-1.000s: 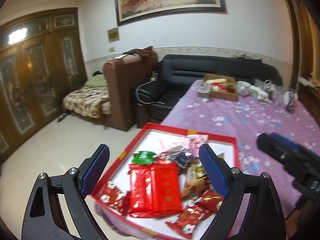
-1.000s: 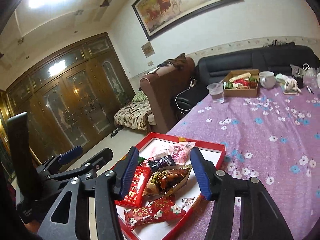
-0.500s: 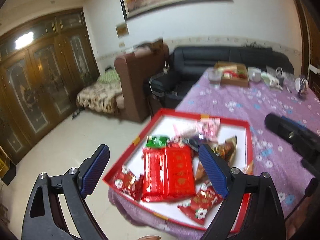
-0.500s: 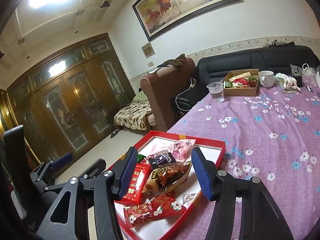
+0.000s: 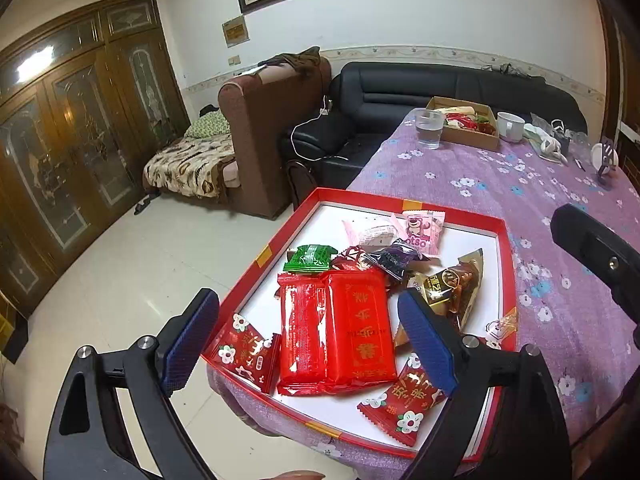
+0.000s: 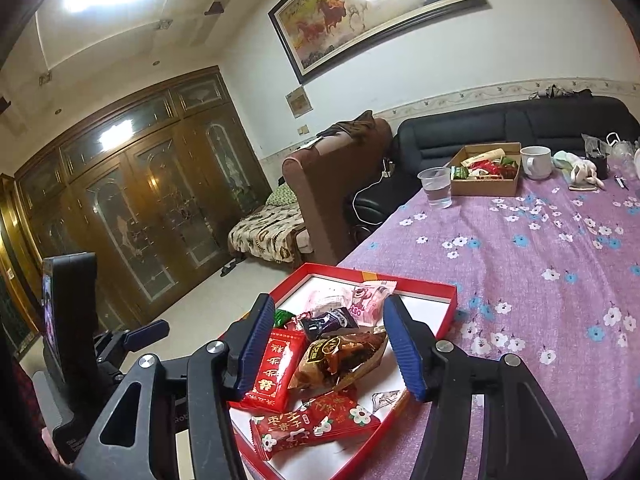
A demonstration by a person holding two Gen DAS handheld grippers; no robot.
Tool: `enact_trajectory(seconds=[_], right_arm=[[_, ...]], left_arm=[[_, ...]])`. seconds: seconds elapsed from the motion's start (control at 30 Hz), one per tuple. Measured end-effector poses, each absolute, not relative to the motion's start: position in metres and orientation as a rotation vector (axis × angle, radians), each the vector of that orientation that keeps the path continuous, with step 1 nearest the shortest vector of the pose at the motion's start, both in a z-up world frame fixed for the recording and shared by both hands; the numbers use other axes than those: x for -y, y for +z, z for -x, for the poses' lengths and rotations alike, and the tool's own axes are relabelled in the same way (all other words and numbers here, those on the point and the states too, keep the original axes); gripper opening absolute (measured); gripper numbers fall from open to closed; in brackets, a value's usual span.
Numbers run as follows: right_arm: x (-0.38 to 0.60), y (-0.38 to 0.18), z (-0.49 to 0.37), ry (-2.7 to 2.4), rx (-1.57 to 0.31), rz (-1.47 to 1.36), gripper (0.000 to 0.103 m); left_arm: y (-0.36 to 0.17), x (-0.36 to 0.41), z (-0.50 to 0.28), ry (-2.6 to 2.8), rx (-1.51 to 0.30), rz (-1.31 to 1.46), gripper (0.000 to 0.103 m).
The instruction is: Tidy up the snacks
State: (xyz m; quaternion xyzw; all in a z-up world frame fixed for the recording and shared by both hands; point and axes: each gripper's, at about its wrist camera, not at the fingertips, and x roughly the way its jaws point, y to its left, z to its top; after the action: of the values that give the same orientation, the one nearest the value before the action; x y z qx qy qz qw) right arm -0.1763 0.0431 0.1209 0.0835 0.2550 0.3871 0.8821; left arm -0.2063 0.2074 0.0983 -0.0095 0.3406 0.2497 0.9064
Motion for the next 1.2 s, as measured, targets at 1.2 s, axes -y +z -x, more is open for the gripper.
enact_trajectory(seconds=[1.2], right_arm=[[-0.075,0.104,0.174,0.837,-0.586,-0.129,0.063]], left_arm=[[0.073,-0.250,0.209,0.477,-0.752,0.162,0.092]])
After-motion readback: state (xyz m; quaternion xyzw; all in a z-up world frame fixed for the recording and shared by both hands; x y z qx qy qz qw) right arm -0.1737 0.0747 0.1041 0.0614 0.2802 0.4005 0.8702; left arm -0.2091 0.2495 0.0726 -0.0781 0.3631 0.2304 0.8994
